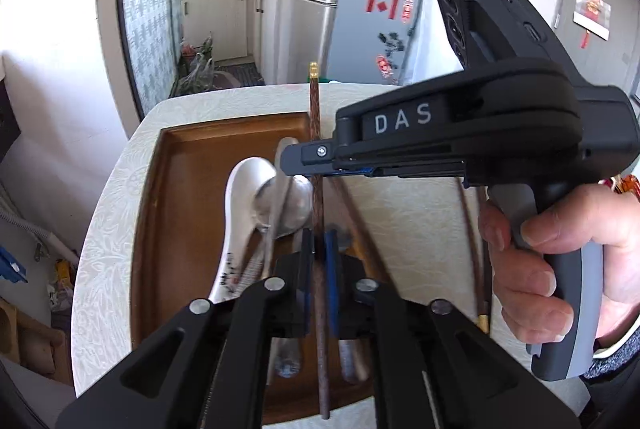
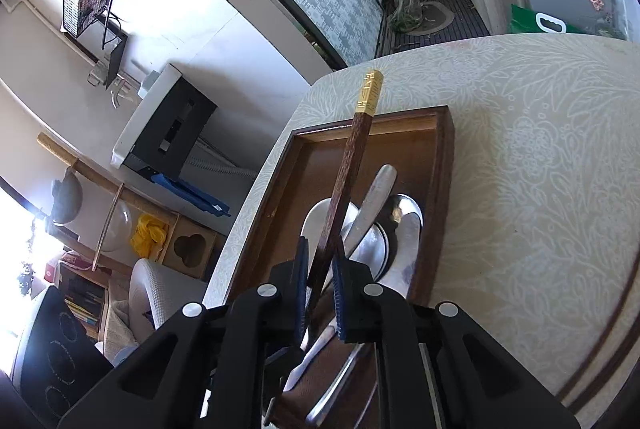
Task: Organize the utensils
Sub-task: 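Carry the chopstick into the tray and open the left gripper, then reach the left gripper to the next wooden chopstick and grasp it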
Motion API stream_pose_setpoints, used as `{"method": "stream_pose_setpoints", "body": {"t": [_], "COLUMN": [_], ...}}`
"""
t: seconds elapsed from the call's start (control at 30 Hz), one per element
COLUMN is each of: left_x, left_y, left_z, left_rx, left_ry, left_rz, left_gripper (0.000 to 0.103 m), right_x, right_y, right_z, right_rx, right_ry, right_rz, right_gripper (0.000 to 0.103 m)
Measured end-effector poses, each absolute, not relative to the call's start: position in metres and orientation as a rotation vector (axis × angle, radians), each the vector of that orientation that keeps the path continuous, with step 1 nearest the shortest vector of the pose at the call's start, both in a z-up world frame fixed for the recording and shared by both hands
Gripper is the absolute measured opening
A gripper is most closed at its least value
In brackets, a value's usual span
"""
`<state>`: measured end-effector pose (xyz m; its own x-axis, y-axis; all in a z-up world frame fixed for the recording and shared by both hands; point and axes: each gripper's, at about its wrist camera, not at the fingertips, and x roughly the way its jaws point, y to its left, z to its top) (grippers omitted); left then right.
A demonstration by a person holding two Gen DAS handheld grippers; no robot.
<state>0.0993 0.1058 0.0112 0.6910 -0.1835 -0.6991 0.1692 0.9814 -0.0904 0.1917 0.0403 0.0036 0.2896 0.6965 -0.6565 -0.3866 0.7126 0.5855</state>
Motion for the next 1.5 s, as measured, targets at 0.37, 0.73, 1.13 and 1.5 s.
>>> {"method": "stream_pose_setpoints", "body": {"t": [0.37,0.73,1.13,1.5], "left_x": [0.075,0.049,0.078,0.117], "left_y": [0.116,0.090,-0.013,-0.036], "left_z": [0.009,0.014,-0.011,-0.035], "left_rx": [0.027,0.044,0.184,0.136], "left_ry": [0.763,0.736,0.785,0.870], "left_rz": [-0.189,-0.342,-0.390,-0.411], "left_gripper": [0.058,0.069,0.068,0.037], "right_x": [0.207,0.170,0.154,0.151], "right_y": [0.056,0.007,-0.132,-0.160], "right_z": [-0.021,0.013,0.001,-0.008], "right_rx": [0.341,0.228,0.264,0.286], "right_ry": [1.093,1.005,0.979,0.968], "right_rz": [0.687,0.667,0.479,0.502], "right_gripper": [0.008,0.057,0.061,0.061]}}
